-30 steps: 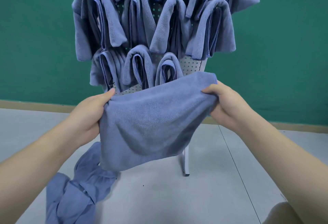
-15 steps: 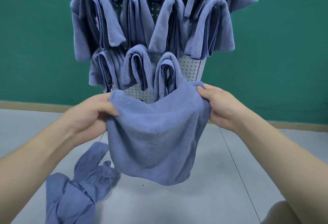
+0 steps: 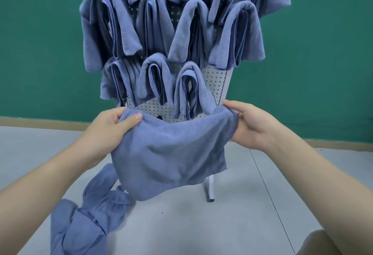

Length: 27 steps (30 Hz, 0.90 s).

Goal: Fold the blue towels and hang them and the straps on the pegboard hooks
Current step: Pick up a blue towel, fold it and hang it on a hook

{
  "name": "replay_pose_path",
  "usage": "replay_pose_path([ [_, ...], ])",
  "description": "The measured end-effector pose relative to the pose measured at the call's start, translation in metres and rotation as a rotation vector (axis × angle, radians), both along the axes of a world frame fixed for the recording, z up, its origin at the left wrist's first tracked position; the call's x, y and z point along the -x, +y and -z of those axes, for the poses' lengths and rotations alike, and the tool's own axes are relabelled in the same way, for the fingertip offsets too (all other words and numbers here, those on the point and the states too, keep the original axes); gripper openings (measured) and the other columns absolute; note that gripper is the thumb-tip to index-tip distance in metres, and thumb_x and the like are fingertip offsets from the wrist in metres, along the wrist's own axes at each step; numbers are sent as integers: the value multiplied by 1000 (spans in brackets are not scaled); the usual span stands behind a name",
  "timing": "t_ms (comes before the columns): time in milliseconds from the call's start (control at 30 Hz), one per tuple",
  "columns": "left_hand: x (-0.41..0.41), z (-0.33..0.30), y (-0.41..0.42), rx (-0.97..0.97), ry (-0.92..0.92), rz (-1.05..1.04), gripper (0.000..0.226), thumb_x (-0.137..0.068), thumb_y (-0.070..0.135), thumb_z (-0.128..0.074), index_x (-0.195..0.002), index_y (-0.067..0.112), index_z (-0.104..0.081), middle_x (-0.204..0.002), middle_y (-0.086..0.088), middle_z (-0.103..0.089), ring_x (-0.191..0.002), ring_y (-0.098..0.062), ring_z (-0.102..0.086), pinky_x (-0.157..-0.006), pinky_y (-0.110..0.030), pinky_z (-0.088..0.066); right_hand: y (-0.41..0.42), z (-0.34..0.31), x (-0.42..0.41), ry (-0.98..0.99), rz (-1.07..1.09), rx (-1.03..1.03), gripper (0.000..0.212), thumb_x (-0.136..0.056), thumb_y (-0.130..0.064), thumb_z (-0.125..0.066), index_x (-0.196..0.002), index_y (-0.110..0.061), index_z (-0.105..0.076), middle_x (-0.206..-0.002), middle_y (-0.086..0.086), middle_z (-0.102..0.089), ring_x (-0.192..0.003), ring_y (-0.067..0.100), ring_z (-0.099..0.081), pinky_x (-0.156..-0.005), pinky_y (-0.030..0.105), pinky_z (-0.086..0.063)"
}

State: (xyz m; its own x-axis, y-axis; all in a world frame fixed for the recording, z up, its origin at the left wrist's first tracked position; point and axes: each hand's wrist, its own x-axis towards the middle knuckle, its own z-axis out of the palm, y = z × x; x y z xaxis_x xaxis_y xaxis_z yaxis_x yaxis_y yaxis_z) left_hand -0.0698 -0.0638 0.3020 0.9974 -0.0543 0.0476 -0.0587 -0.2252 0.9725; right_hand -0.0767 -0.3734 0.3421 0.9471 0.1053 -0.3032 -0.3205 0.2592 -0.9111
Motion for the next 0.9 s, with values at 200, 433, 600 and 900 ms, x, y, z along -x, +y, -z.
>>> replay_pose_path([
  [200, 6, -11, -7, 196, 152, -107, 42, -101, 43, -60, -104, 5, -76, -100, -12, -79, -80, -15, -74, -74, -29, -55, 4, 3, 0, -125, -73, -19, 18, -97, 2, -48, -102, -8, -62, -116, 20, -67, -103, 33, -65, -98, 46, -54],
  [433, 10, -21, -8, 557, 296, 12, 45, -97, 48, -58, -123, 14, -72, -117, -4, -77, -108, -16, -74, -93, -37, -55, 3, 5, -5, -146, -35, 173, 24, -108, -14, -45, -116, -17, -68, -98, 3, -75, -76, 15, -72, -61, 28, -58],
  [600, 9, -15, 1, 506, 150, 215, 56, -60, 33, -95, -109, 10, -79, -123, -14, -74, -104, -22, -75, -80, -30, -62, 5, 13, -7, -142, -22, 419, 30, -106, -8, -46, -119, -3, -72, -112, 18, -76, -87, 24, -72, -79, 39, -63],
  [900, 7, -12, -3, 467, 159, 95, 35, -79, 11, -71, -113, 1, -71, -112, -15, -77, -94, -19, -76, -76, -26, -62, 6, 25, -6, -99, -15, 917, 33, -106, -21, -53, -112, 8, -67, -93, 17, -71, -69, 25, -67, -52, 29, -61],
])
